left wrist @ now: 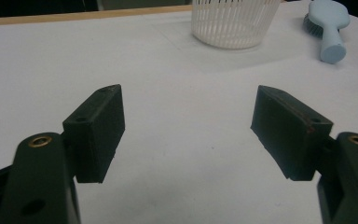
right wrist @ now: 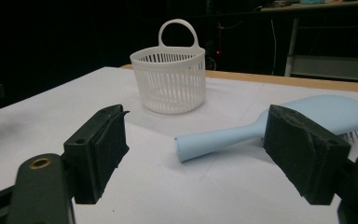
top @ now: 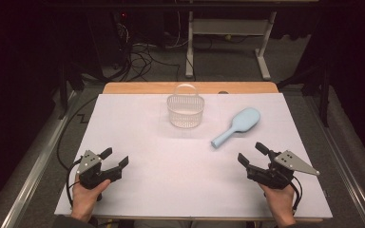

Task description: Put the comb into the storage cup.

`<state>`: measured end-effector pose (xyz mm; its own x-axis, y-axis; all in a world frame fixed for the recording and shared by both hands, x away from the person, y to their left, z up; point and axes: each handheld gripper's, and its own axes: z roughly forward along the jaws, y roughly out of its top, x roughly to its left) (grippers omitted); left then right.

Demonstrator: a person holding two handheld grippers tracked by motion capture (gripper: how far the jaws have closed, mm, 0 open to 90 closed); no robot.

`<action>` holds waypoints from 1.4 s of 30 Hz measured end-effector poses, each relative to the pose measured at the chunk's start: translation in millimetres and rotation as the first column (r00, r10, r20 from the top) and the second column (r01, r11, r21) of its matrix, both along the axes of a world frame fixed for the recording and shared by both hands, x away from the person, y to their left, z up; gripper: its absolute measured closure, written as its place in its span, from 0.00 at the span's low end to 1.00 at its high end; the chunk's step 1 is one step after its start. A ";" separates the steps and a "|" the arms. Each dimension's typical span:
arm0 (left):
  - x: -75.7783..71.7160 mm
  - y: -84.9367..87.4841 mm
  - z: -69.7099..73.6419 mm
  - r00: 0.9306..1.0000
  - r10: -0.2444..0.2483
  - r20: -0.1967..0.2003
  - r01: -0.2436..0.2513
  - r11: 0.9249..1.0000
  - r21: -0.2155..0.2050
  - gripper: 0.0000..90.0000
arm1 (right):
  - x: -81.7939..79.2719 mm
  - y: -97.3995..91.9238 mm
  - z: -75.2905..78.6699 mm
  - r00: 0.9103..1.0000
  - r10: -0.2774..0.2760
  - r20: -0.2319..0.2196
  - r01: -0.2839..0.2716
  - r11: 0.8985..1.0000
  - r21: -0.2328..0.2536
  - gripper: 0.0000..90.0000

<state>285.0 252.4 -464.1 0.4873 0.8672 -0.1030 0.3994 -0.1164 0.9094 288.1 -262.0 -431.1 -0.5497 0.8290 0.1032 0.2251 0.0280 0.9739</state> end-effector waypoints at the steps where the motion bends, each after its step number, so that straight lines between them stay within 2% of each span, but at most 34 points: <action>1: -0.2 0.5 -0.1 1.000 0.002 -0.001 -0.002 1.000 -0.002 0.30 | 1.8 3.6 1.2 1.000 0.007 0.001 -0.007 1.000 0.005 0.25; 10: 0.5 1.3 -0.4 1.000 0.001 -0.002 -0.001 1.000 -0.007 0.30 | 17.2 24.1 2.1 0.999 0.038 -0.019 -0.038 0.999 -0.011 0.25; 15: 0.4 1.4 -0.3 1.000 0.001 -0.001 -0.001 1.000 -0.009 0.30 | 23.7 32.2 4.0 0.998 0.051 -0.026 -0.051 0.999 -0.003 0.26; 26: 0.6 1.7 -0.3 1.000 0.000 0.000 0.000 1.000 -0.013 0.30 | 35.0 39.9 6.5 0.998 0.051 -0.040 -0.052 0.999 -0.013 0.28; 34: 0.6 2.6 -0.1 1.000 -0.002 0.002 0.002 1.000 -0.018 0.30 | 49.7 50.4 7.8 0.993 0.065 -0.095 -0.069 0.997 -0.038 0.33; 39: 1.1 2.8 -0.1 1.000 -0.006 0.002 0.006 1.000 -0.024 0.30 | 61.4 57.1 10.9 0.986 0.073 -0.149 -0.085 0.994 -0.071 0.38; 42: 1.4 3.0 -0.1 1.000 -0.006 0.002 0.006 1.000 -0.025 0.30 | 67.8 60.6 13.4 0.982 0.082 -0.170 -0.095 0.993 -0.072 0.39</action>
<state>286.4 255.4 -464.2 0.4924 0.8615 -0.1239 0.3973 -0.0958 0.9127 355.9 -201.4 -417.7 -0.6021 0.7869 0.1349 0.3767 0.1311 0.9170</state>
